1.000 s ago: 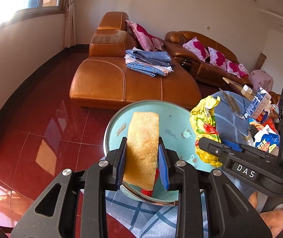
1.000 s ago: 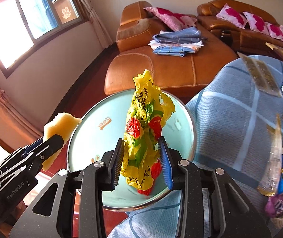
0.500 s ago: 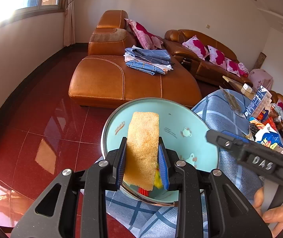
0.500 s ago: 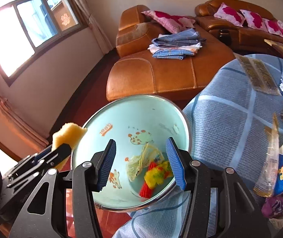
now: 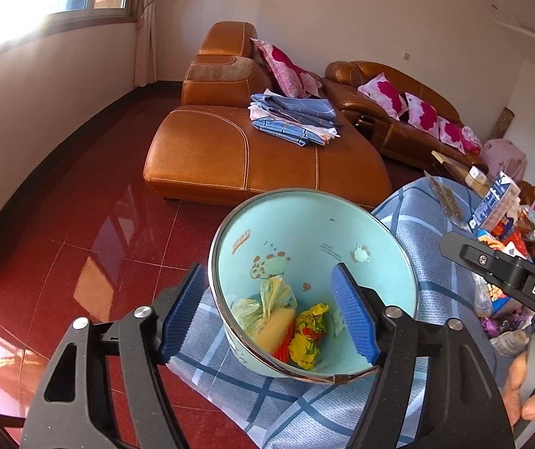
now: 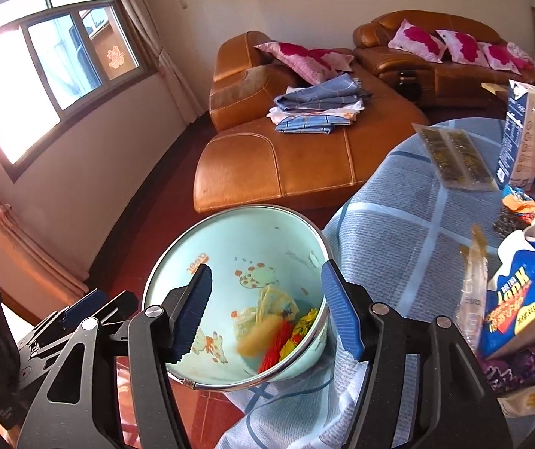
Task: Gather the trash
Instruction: 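Open both grippers to drop the sponge and yellow bag into the bin, then move both open grippers back toward the trash on the table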
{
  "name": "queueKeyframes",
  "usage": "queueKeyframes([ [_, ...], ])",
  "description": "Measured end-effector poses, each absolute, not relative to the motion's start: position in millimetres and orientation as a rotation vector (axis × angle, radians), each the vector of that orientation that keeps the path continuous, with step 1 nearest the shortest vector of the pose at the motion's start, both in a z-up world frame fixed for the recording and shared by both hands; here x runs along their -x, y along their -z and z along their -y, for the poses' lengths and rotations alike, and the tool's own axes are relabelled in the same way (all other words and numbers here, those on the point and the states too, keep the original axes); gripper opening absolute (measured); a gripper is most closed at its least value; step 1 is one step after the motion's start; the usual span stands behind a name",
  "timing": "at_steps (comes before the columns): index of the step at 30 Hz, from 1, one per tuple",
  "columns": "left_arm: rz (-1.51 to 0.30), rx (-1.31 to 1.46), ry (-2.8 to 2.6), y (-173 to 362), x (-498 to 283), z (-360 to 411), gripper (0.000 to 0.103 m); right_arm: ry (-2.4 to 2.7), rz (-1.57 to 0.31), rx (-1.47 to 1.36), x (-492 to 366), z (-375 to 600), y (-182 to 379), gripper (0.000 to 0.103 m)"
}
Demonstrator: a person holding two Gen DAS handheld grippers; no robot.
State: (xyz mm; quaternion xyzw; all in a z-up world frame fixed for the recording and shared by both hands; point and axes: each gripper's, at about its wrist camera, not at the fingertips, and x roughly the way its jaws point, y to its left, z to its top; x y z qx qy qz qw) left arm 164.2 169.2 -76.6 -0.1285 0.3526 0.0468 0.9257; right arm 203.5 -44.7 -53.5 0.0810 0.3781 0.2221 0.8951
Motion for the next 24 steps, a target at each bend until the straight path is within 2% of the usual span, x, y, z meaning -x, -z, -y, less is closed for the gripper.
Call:
queueKeyframes([
  [5,-0.715,0.259,-0.098,72,-156,-165,0.077,-0.447,-0.776,-0.178,-195,51,49,0.061],
  [24,-0.687,0.195,0.052,49,-141,-95,0.077,-0.253,-0.686,-0.234,-150,146,32,0.061],
])
